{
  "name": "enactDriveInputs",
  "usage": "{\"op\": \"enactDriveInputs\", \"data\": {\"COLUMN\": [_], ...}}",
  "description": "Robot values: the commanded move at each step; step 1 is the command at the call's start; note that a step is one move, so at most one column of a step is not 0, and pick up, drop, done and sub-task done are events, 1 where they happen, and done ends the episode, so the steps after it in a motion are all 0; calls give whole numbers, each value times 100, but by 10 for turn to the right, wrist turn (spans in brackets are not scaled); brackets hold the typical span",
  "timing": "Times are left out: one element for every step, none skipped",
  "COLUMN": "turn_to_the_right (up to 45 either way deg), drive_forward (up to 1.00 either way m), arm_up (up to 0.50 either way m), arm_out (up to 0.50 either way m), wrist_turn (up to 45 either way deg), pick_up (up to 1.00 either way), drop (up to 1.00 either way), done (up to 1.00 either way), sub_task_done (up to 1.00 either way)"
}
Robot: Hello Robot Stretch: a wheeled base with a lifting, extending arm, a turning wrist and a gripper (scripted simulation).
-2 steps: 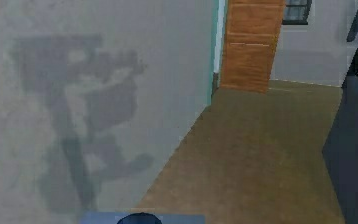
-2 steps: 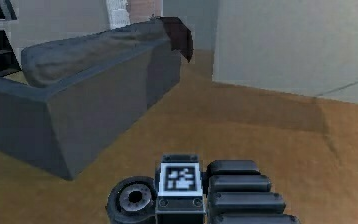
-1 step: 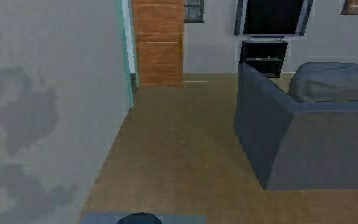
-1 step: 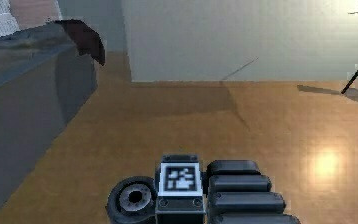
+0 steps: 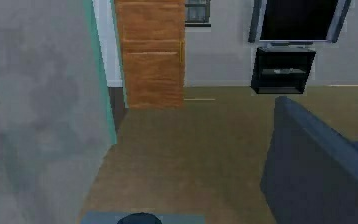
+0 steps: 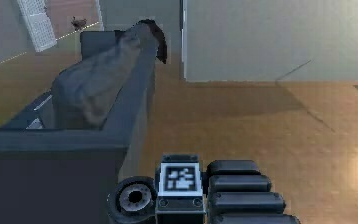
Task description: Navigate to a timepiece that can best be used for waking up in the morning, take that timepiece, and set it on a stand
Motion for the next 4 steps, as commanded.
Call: {"op": "enactDriveInputs", "data": {"turn_to_the_right": [0,0,420,0], "drive_forward": [100,65,0,50], "arm_up": [0,0,0,0], "arm_out": [0,0,0,0], "wrist_turn": [0,0,0,0], "pick_up": [0,0,0,0], "drop": [0,0,0,0], "done": [0,0,0,0], "sub_task_done": [0,0,0,0]}}
